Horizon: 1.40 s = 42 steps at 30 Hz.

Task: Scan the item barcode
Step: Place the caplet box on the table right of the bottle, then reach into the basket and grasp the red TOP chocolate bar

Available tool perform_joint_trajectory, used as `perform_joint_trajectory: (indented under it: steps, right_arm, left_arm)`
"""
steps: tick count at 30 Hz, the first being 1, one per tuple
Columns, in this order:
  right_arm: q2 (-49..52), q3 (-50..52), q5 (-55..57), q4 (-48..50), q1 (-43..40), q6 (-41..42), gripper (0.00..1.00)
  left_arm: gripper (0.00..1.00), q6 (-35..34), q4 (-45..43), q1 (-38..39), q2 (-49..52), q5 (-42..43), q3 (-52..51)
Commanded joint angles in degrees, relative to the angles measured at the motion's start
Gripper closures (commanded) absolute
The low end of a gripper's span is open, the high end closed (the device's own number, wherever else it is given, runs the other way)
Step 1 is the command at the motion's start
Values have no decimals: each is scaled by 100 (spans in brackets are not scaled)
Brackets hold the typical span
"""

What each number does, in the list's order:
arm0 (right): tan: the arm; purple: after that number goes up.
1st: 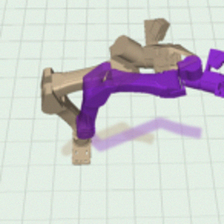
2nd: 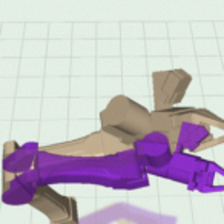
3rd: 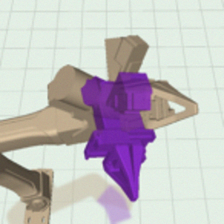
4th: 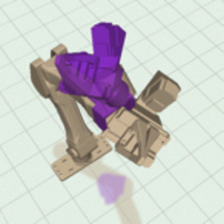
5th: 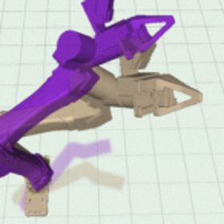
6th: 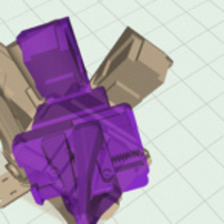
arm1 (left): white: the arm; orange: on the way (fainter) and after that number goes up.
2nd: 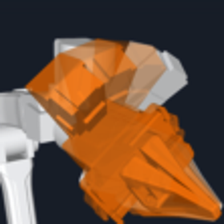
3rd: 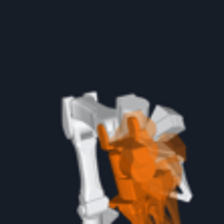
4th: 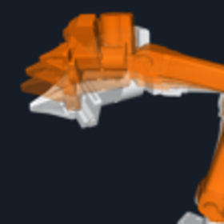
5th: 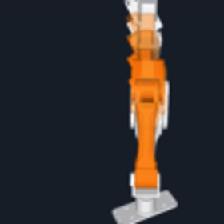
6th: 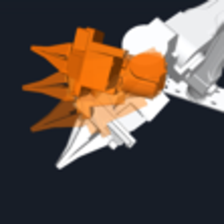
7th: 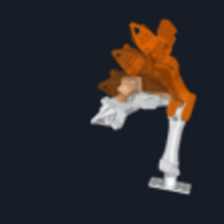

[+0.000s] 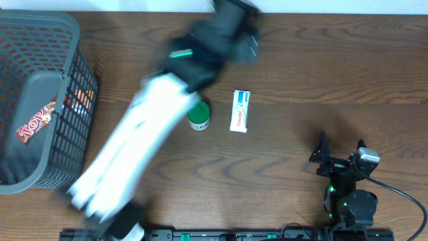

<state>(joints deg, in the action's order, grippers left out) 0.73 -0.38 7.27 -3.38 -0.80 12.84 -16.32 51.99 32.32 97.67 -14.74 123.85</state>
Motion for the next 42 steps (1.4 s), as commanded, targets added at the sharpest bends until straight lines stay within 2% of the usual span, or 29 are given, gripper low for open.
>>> perform_joint_trajectory:
  steps: [1, 3, 6, 9, 12, 15, 23, 32, 42]
  right_arm:
    - [-20, 7, -9, -24, -28, 39, 1]
    - [-20, 7, -9, -24, -28, 42, 1]
    - [-17, 7, -9, -24, -28, 39, 1]
    - [-17, 7, -9, -24, -28, 39, 1]
    - [-17, 7, -9, -24, -28, 39, 1]
    - [-17, 7, -9, -24, -28, 39, 1]
    - [-20, 7, -9, -24, -28, 39, 1]
    - [-17, 7, -9, -24, -28, 39, 1]
    - [-17, 7, -9, -24, -28, 39, 1]
  left_arm:
    - [2, 350, 153, -1180, -1099, -428, 79]
    - [2, -17, 463, -2260, -1438, -389, 79]
    - [2, -1062, 1226, -3974, -1558, -291, 74]
    - [2, -1609, 1860, -5434, -1325, 721, -140]
    - [2, -2127, 2312, -6046, -907, 1132, -444]
    - [0, -2658, 2535, -6286, -420, 1113, -809]
    - [0, -3783, 2406, -6516, 778, 879, -1362]
    - [0, -3803, 1777, -6516, 1803, 765, -1366]
    - [0, -3801, 1128, -6548, 2378, 763, -1370]
